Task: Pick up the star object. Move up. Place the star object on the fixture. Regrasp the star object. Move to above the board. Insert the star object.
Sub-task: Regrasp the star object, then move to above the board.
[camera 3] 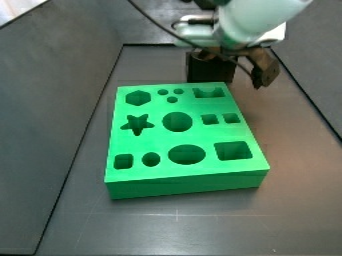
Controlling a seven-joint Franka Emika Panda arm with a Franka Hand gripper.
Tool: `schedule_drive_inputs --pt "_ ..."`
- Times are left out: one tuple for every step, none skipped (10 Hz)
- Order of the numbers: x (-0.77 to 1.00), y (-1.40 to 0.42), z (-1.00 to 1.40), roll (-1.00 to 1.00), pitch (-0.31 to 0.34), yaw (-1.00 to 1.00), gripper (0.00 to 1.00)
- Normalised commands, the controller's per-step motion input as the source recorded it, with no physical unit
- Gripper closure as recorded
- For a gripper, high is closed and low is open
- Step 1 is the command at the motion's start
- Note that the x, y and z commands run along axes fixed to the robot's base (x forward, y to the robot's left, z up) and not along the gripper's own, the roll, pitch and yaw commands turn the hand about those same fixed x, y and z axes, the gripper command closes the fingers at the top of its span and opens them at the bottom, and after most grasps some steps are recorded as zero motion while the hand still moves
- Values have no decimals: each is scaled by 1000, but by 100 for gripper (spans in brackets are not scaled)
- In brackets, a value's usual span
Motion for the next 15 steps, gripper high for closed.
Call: schedule_drive_inputs --pt "83 3 -425 60 1 18 0" --pt "80 -2 -245 61 2 27 0" --pt "27 -18 -180 58 14 26 0" --pt "16 -25 -170 58 8 22 0" --pt "16 -24 -170 58 8 23 0" --pt "16 -24 -170 58 8 23 0" --pt "0 0 0 0 0 0 100" --pt "-132 0 1000 -195 247 36 100" --pt "-134 -1 1000 -202 241 46 100" --pt "-131 2 1000 -189 194 87 100" --pt "-129 3 1000 -169 161 116 100" --pt "-121 1 1000 -101 87 152 100" --pt "-118 0 1000 -78 62 157 100" --pt "-113 0 1000 -52 15 139 100" --pt "-110 1 1000 -45 -20 115 100"
